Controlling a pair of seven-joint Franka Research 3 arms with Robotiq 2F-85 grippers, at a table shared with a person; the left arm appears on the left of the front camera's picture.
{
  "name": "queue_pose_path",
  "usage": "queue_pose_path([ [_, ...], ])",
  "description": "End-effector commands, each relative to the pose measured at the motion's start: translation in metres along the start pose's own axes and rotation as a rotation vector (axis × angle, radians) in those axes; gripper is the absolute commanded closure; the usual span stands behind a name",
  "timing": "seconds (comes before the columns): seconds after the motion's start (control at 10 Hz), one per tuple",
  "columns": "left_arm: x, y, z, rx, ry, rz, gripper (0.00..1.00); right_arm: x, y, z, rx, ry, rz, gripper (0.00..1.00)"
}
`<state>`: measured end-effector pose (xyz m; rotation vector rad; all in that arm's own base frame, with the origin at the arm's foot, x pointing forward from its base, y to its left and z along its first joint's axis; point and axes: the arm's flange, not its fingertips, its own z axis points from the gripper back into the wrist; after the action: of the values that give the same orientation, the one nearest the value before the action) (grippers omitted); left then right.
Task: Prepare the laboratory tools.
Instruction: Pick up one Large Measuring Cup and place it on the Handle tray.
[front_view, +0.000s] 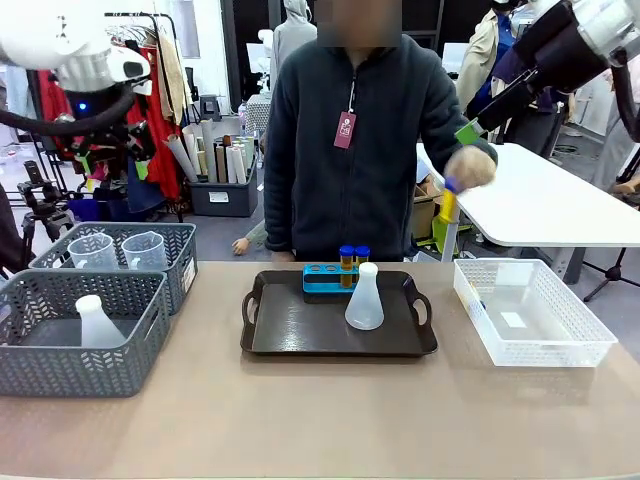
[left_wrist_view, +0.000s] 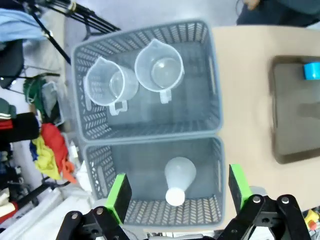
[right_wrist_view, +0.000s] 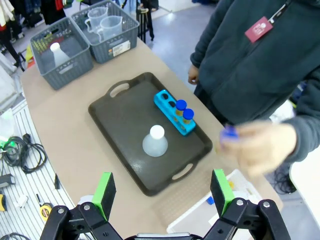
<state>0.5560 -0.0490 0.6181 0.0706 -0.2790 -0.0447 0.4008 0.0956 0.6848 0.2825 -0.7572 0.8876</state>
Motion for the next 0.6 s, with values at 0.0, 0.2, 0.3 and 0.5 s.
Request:
queue_pose_path([
  [0.0, 0.005, 0.022, -0.020, -0.019, -0.027, -0.051, 0.00, 0.000, 0.000, 0.001, 0.000, -0.003, 0.001, 0.00],
  [0.2, 0.009, 0.029, -0.042, -0.036, 0.020, -0.104, 0.00, 0.000, 0.000, 0.001, 0.000, -0.003, 0.001, 0.00],
  [0.3, 0.010, 0.030, -0.051, -0.046, 0.026, -0.131, 0.00, 0.000, 0.000, 0.001, 0.000, -0.003, 0.001, 0.00],
  [0.5, 0.008, 0.017, -0.042, -0.087, 0.013, -0.141, 0.00, 0.000, 0.000, 0.001, 0.000, -0.003, 0.001, 0.00],
])
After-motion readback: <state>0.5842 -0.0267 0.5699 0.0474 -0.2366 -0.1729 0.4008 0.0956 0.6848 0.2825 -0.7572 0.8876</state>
